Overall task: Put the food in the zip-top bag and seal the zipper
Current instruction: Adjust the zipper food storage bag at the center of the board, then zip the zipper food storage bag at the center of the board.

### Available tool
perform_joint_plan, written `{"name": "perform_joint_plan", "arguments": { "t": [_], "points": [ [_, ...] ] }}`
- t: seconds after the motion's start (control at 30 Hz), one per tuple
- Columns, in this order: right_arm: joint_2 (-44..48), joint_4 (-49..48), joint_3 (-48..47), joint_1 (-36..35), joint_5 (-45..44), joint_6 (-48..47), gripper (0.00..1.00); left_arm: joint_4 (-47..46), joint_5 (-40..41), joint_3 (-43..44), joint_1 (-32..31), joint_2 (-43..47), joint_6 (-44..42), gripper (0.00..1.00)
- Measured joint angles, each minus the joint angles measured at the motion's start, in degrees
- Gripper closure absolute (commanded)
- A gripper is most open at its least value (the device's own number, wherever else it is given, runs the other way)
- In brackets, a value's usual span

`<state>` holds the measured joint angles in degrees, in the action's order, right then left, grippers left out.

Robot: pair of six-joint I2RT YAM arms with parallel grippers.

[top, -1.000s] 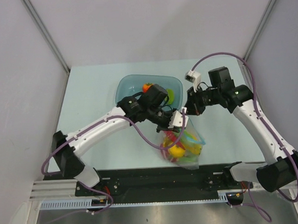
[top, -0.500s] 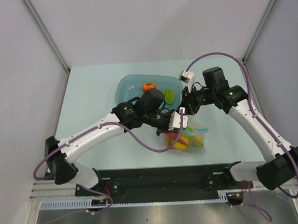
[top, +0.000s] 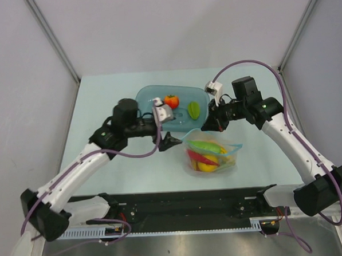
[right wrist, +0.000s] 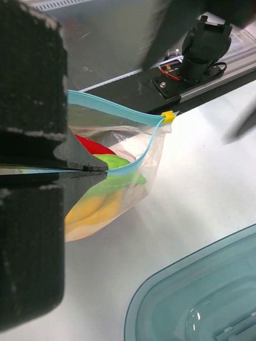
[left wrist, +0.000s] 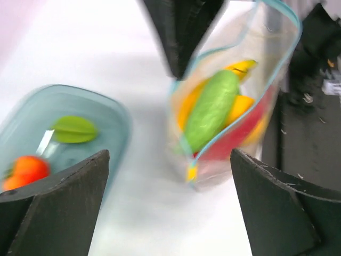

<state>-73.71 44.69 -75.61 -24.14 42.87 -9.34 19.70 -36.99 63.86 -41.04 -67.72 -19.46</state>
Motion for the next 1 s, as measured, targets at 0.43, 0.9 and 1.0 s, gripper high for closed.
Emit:
{"name": "perform_joint_plan", "arguments": {
  "t": [0.43, 0.9, 1.0],
  "points": [
    [0.0, 1.2, -0.1, 0.0, -0.3, -2.2, 1.00, -22.6, -5.8, -26.1, 7.1, 8.3, 4.3, 0.16],
    [1.5, 1.6, -0.1, 0.0, -1.4, -3.8, 1.00, -52.0, -7.5, -30.2, 6.1, -1.9, 21.6, 0.87],
    [1.7, 1.9, -0.1, 0.0, -1.5, -4.3, 1.00, -53.0, -8.7, -30.2, 5.8, -2.5, 22.6, 1.00]
  ]
}}
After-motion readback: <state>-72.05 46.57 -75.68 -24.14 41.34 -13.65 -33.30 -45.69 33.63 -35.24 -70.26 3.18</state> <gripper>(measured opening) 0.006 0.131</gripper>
